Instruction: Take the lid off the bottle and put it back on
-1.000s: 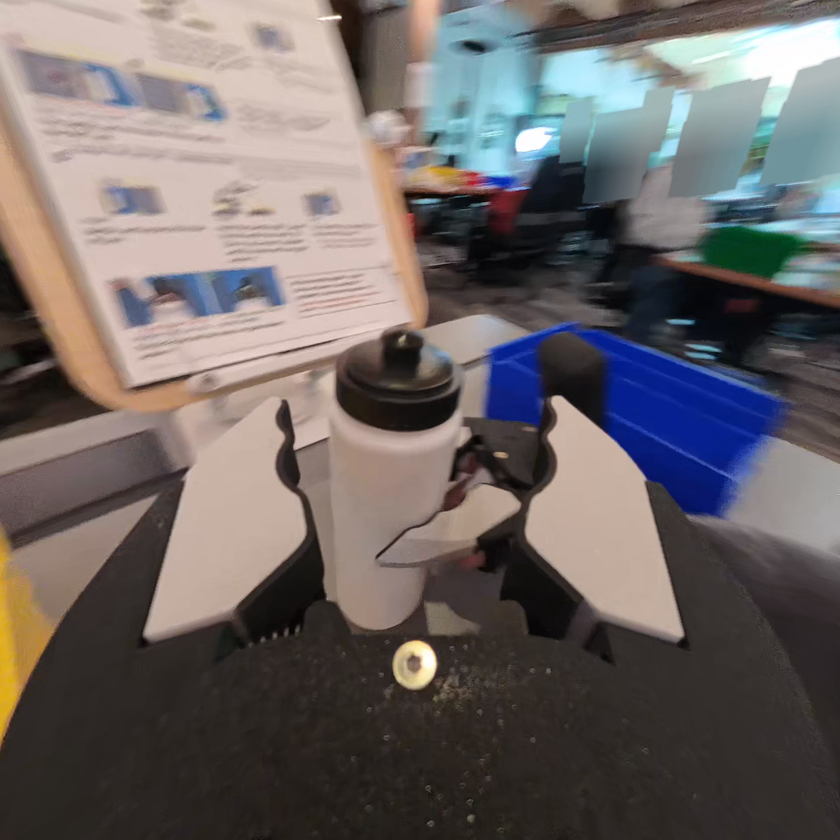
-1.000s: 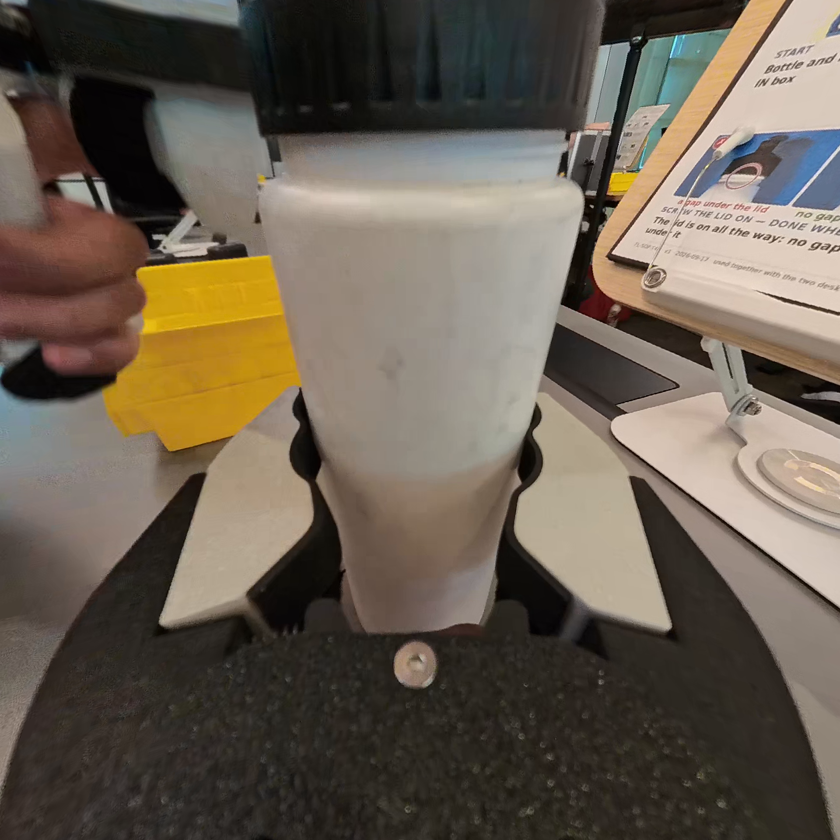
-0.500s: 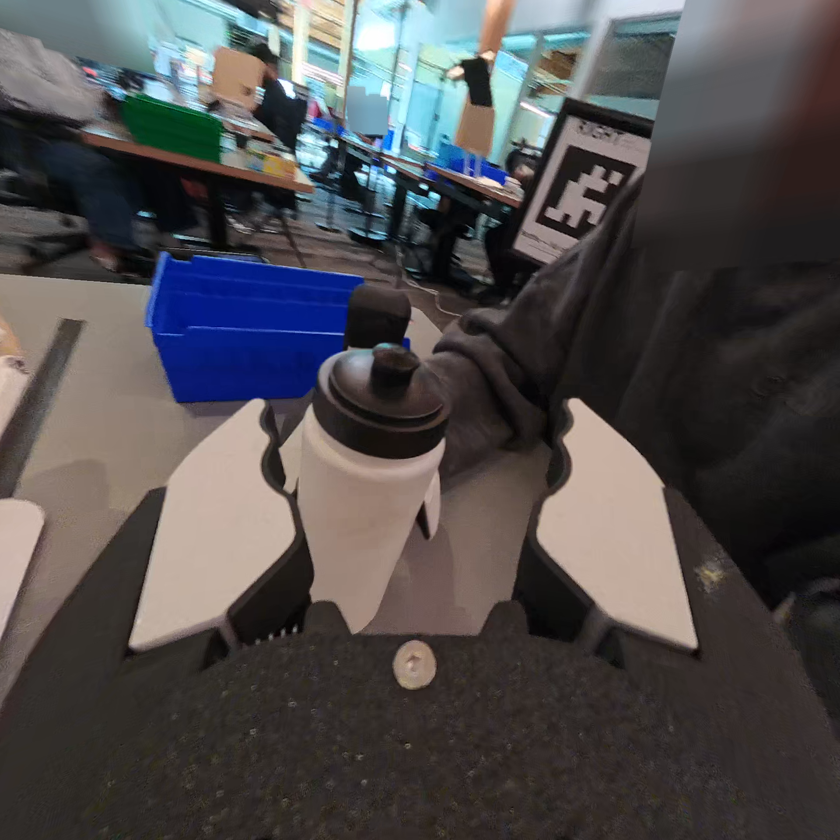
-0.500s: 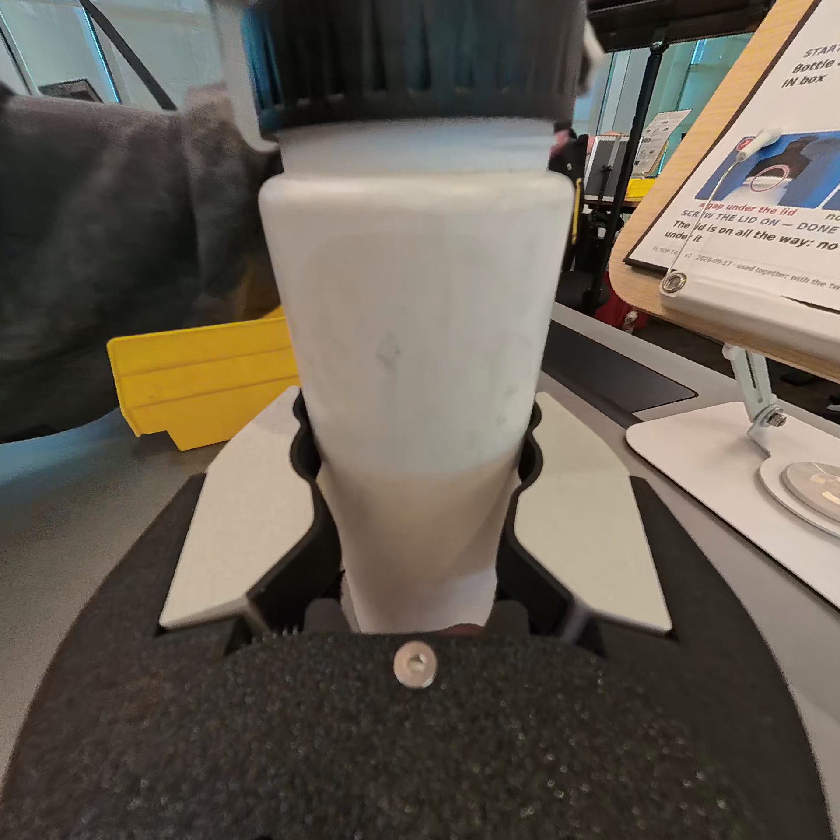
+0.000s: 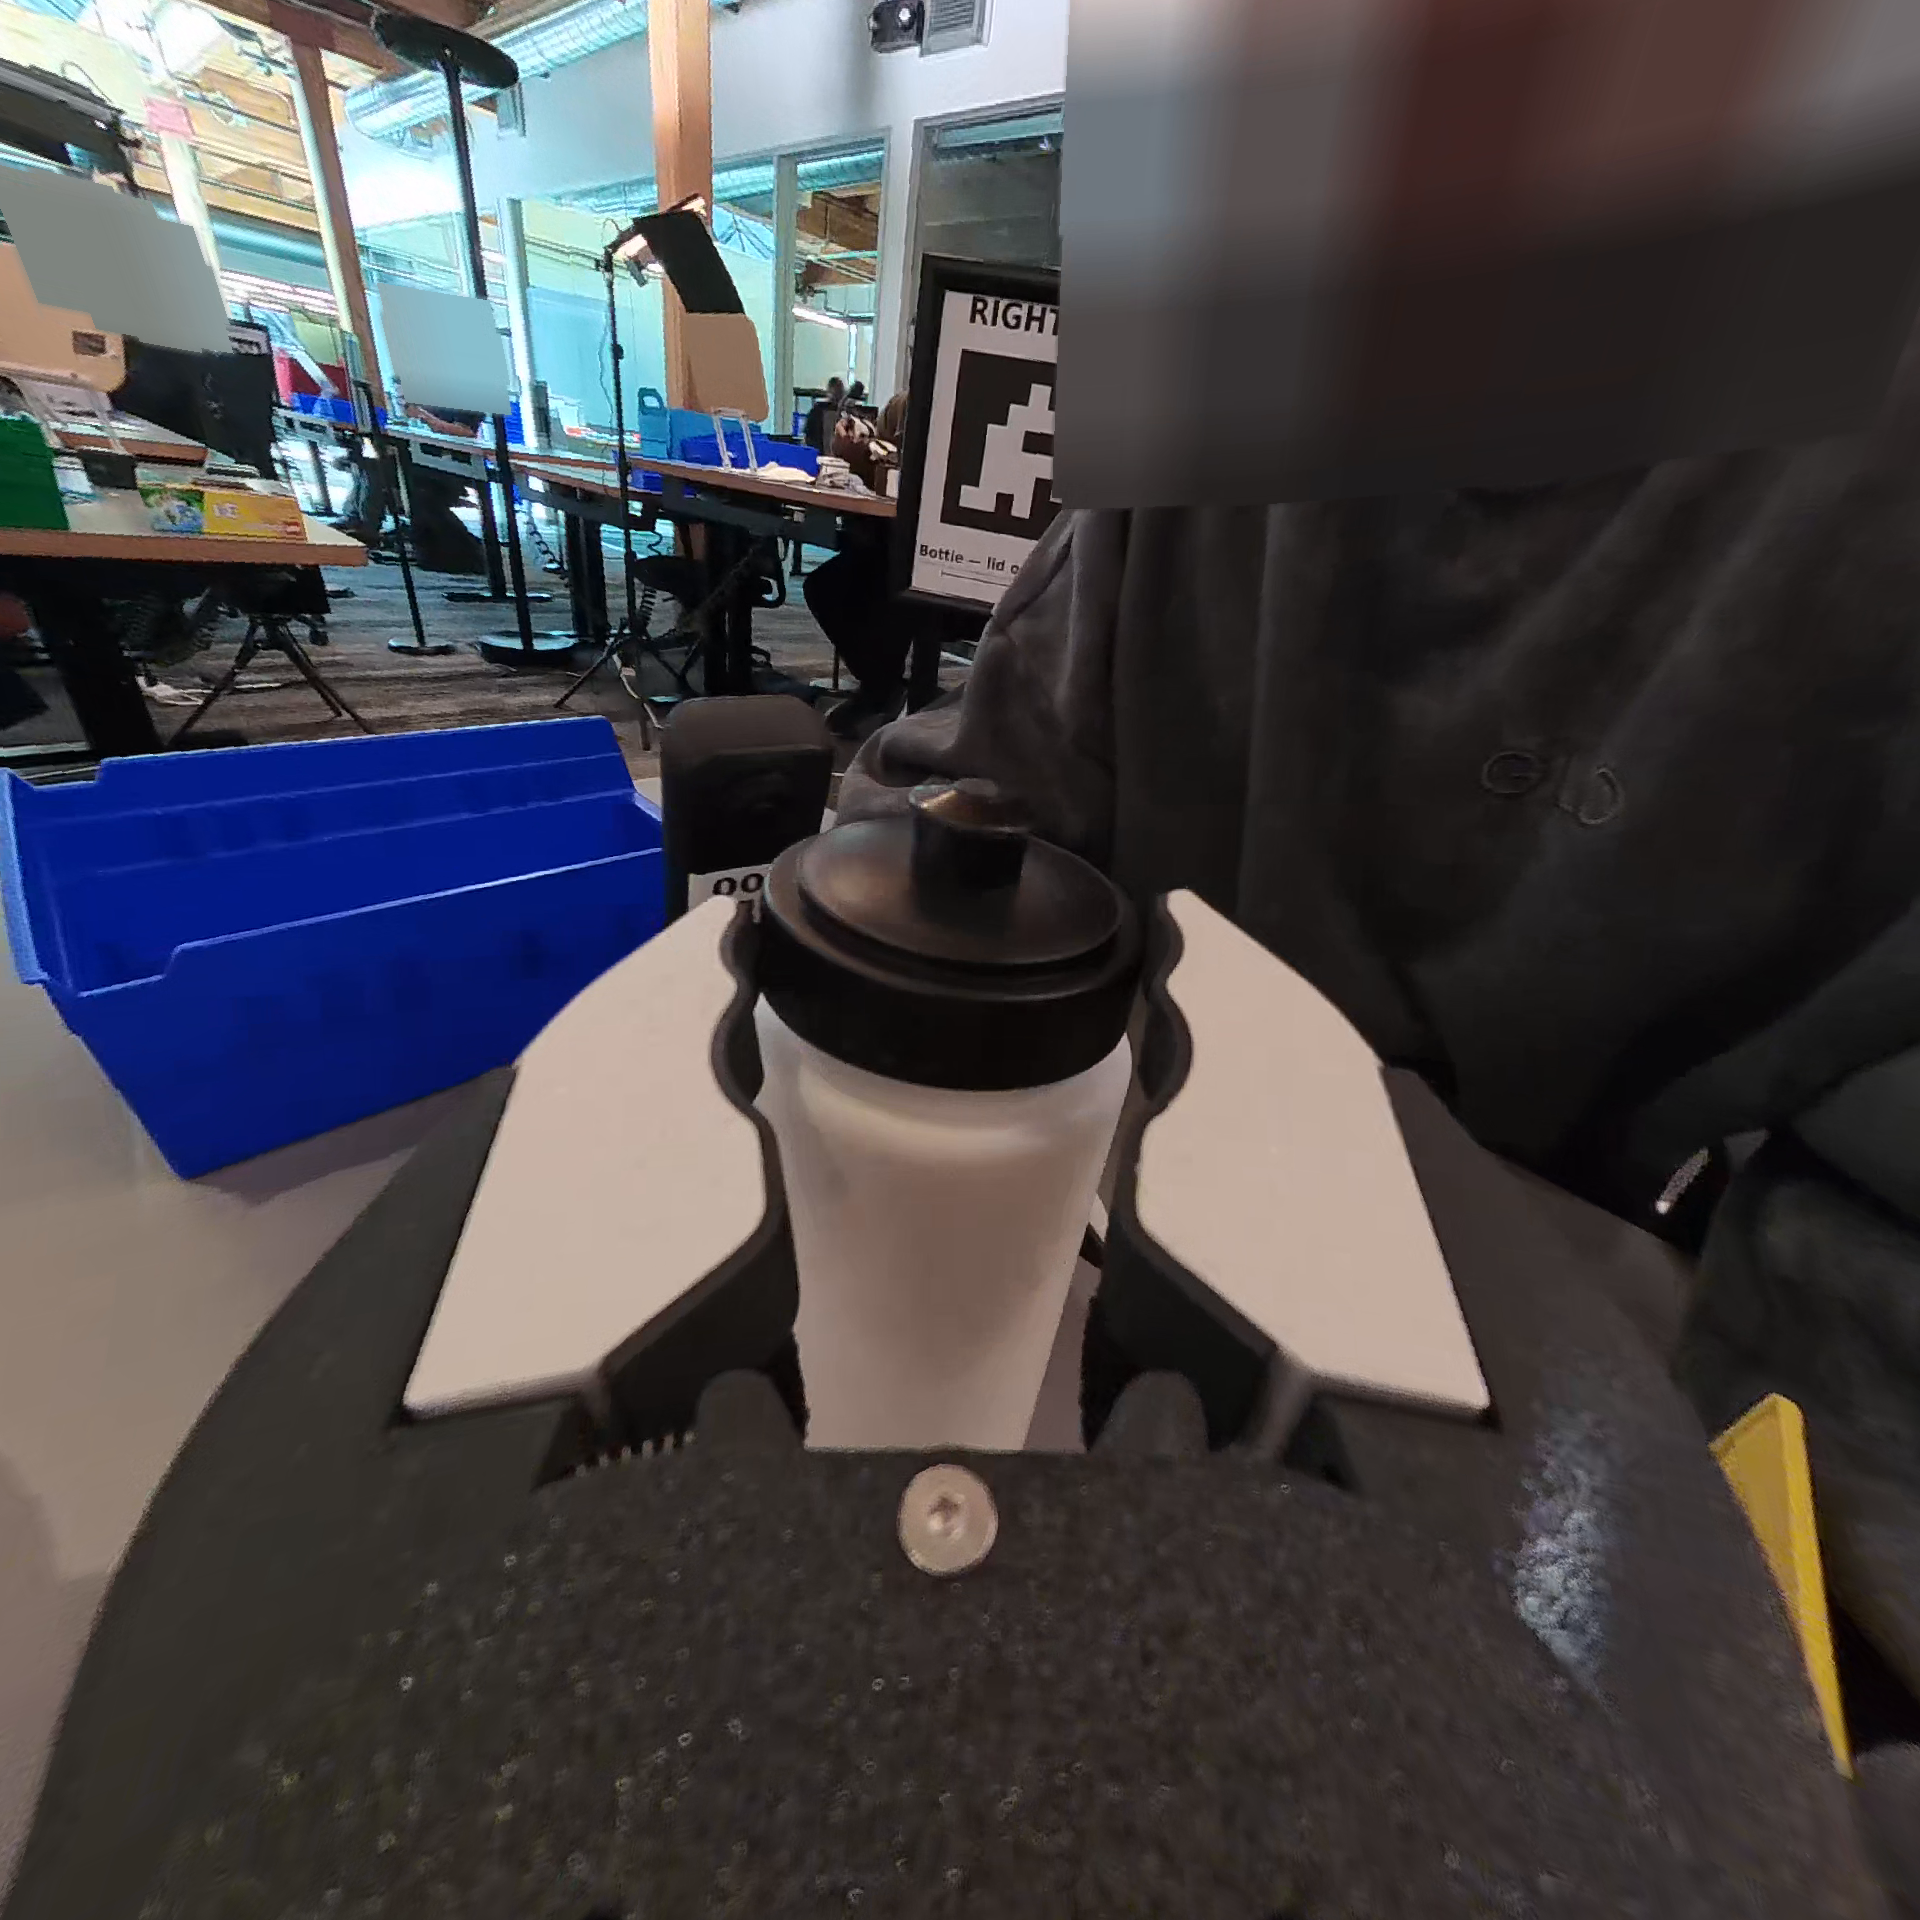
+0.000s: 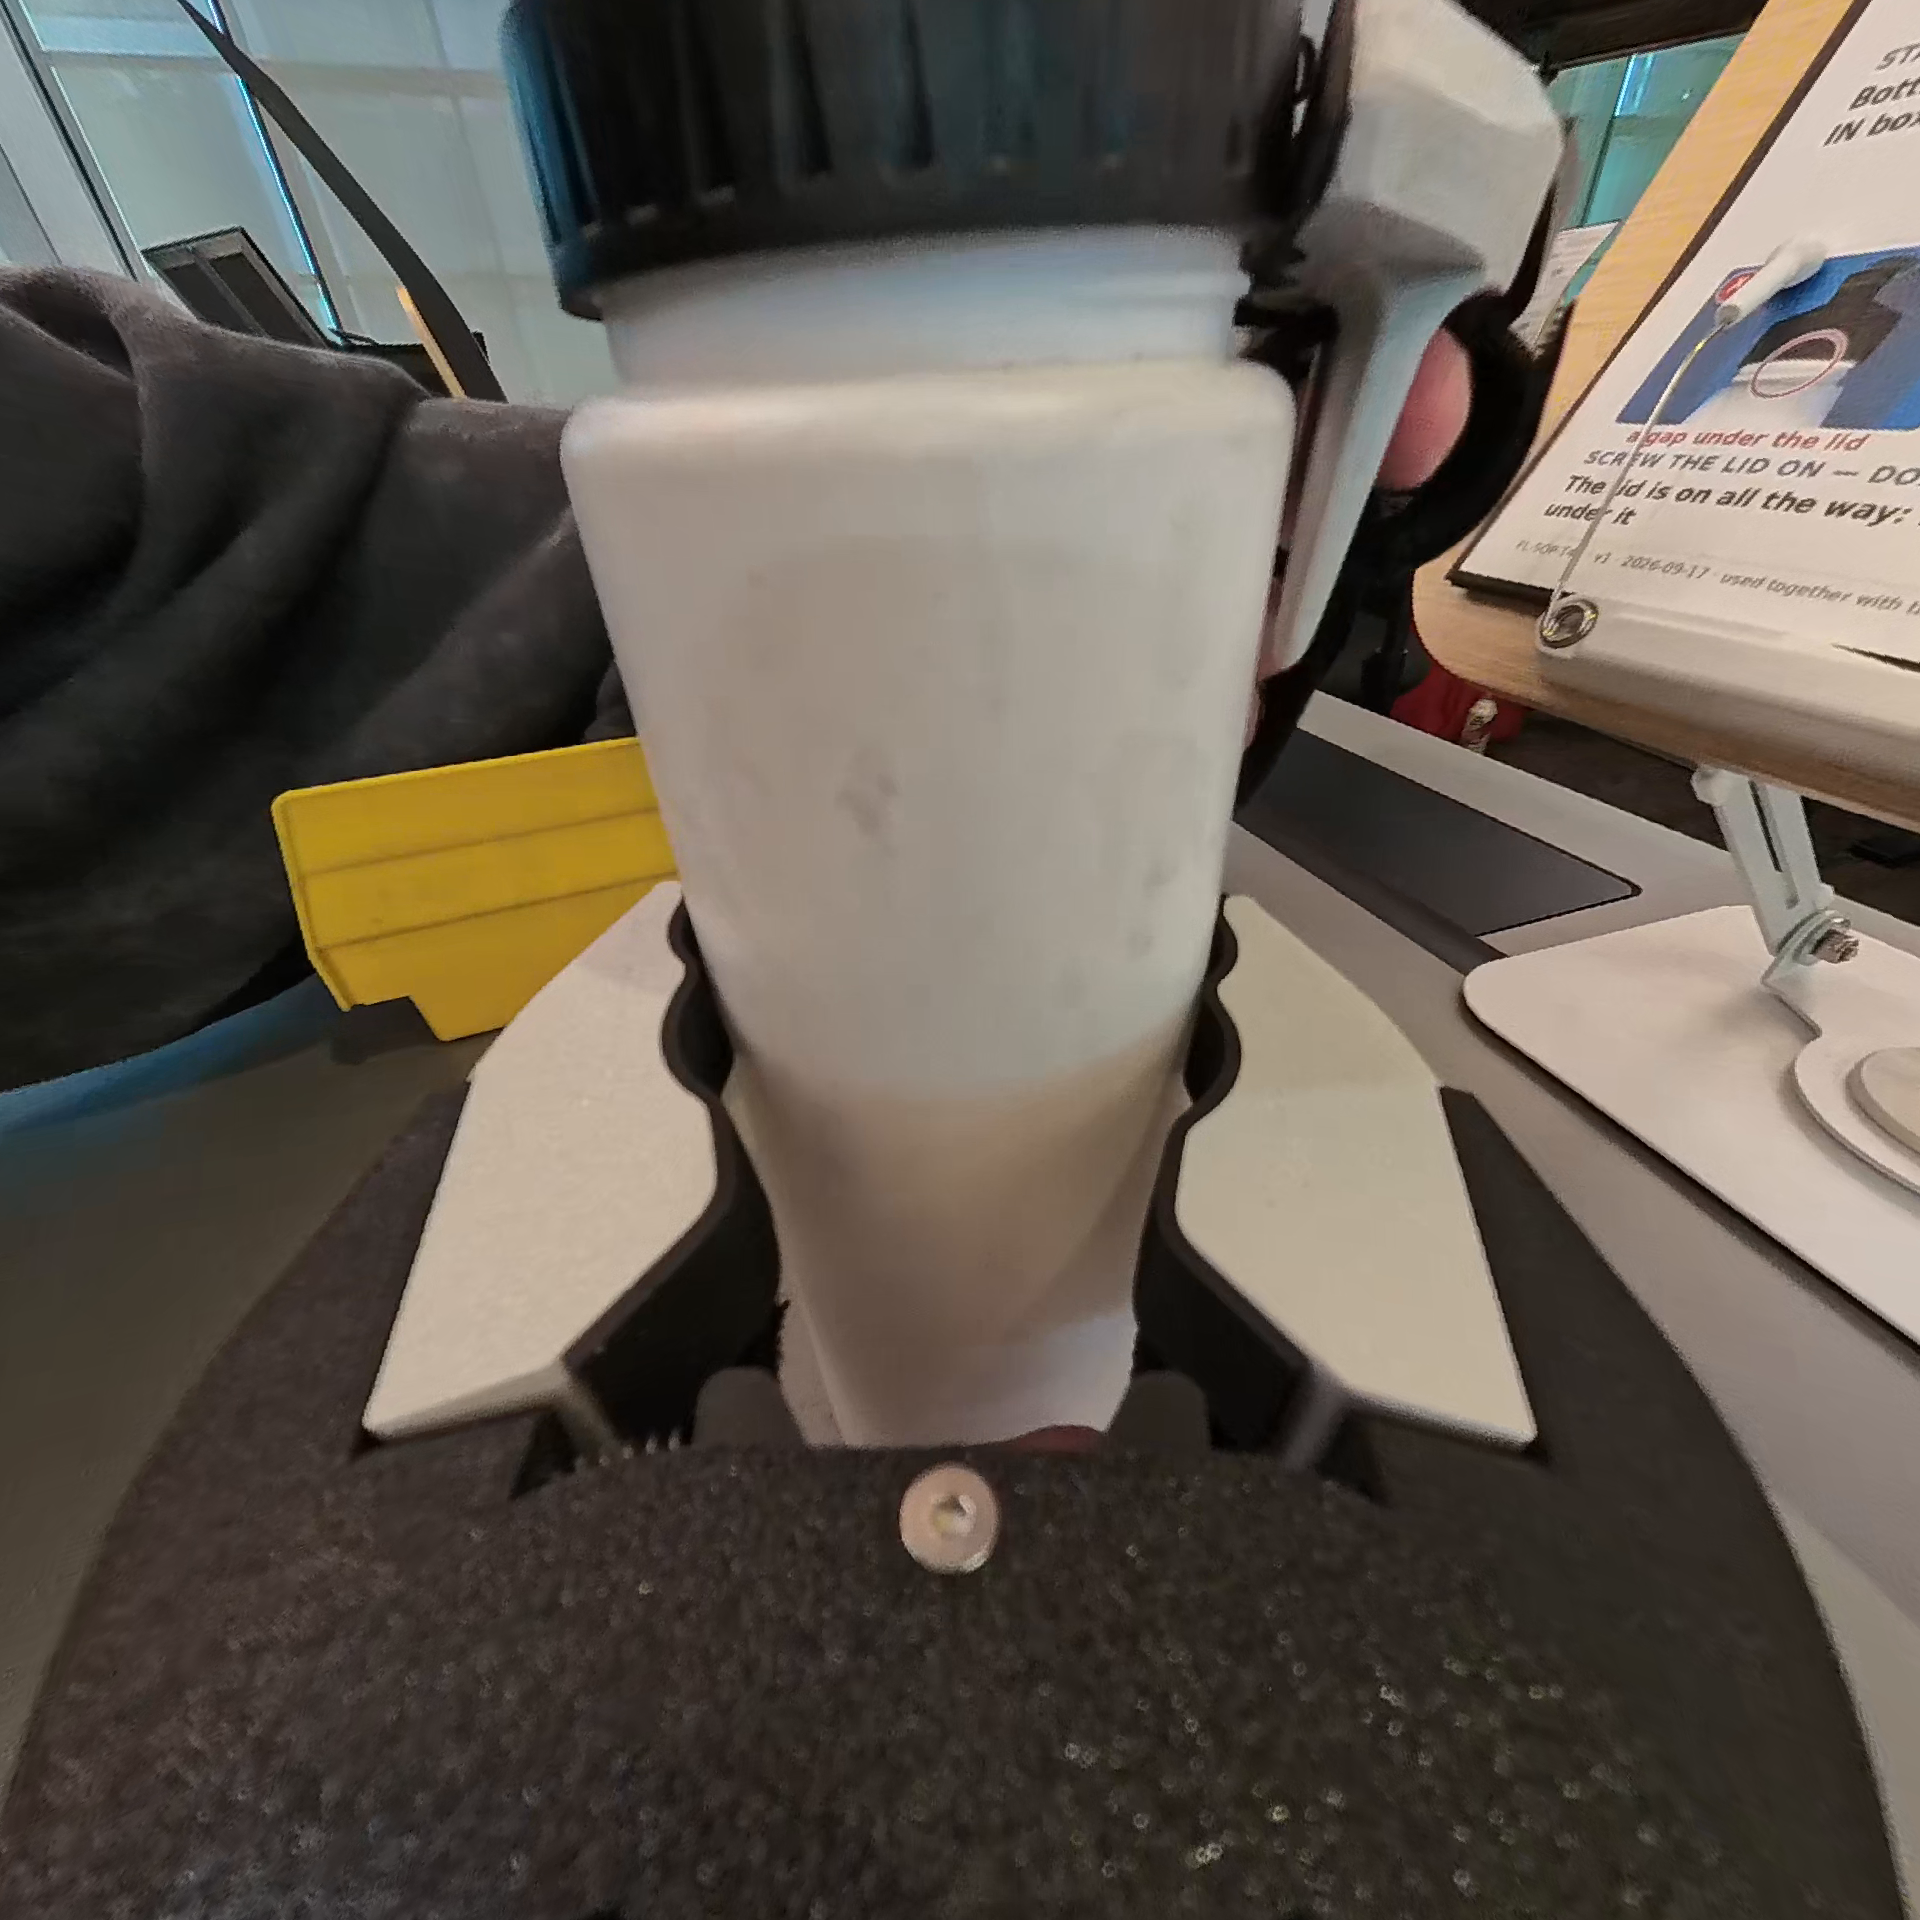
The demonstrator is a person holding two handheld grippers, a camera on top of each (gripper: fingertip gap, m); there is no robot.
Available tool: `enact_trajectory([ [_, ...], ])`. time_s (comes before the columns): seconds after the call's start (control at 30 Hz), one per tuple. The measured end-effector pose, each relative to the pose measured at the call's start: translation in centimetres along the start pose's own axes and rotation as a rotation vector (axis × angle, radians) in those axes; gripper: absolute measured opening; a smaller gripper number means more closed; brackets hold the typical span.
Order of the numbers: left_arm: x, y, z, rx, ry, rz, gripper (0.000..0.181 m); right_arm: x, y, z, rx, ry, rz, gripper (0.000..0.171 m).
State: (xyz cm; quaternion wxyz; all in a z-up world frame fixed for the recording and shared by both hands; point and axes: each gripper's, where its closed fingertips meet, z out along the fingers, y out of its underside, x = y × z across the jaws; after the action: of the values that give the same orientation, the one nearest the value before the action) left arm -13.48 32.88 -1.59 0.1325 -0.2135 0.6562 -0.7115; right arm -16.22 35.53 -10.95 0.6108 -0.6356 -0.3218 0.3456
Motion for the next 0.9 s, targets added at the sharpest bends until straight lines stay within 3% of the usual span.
enact_trajectory([
  [0.13,-0.3,-0.1,0.1,0.003,-0.116,0.007,0.070,0.1,0.0,0.0,0.000,0.005,0.000,0.088],
  [0.3,-0.8,-0.1,0.1,-0.015,-0.385,0.003,0.070,0.3,0.0,-0.1,-0.004,0.022,-0.004,0.088],
  [0.63,-1.8,-0.2,0.1,-0.012,-1.126,0.013,0.070,0.6,0.0,-0.4,-0.019,0.057,-0.022,0.088],
  [0.9,-2.0,-0.5,-1.2,-0.037,-1.772,0.144,0.070,1.0,0.2,-0.1,-0.045,0.090,-0.044,0.087],
])
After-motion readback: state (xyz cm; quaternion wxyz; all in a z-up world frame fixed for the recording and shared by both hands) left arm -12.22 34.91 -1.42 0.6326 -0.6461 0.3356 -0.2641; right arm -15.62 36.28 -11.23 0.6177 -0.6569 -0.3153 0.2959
